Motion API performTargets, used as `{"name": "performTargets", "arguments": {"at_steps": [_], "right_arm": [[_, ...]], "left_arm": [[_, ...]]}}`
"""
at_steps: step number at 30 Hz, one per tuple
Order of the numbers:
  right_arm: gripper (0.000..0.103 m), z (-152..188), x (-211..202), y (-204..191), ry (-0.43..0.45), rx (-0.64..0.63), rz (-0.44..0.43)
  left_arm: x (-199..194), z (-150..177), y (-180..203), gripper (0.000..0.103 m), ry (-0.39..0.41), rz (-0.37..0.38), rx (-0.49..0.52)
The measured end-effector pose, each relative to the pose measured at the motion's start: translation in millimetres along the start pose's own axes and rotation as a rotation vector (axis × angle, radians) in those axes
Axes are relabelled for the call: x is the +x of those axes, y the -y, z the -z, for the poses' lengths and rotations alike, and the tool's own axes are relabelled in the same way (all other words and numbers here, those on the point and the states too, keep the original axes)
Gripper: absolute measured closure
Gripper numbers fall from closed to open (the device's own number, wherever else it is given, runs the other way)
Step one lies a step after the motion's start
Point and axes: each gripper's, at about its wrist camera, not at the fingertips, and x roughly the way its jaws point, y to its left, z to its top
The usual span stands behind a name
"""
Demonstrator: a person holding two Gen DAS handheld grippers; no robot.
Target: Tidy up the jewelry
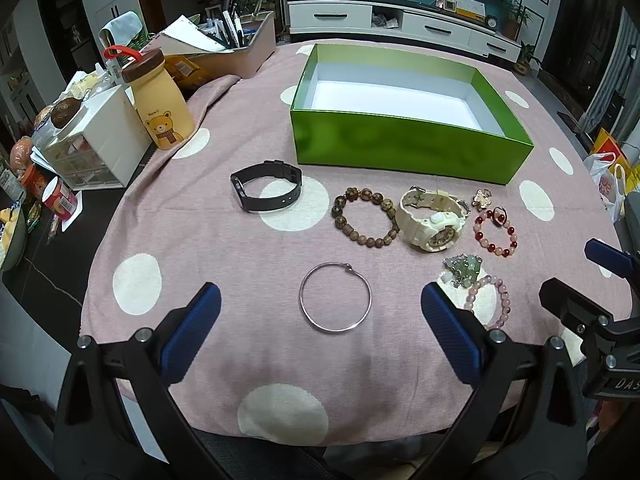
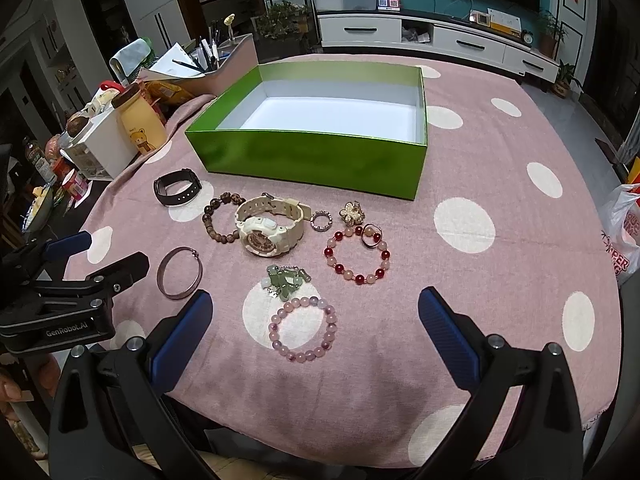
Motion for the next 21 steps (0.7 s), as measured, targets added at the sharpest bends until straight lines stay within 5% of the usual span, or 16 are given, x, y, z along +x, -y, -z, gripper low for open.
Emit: {"name": "performTargets", "arguments": {"at_steps": [21], "right_arm": [[0.001,1.4,-2.4,-1.0,0.012,0.0,-0.009]], "left_arm": [[-1.4,0.5,1.3,0.002,0.013,-0.003,0.011]]}}
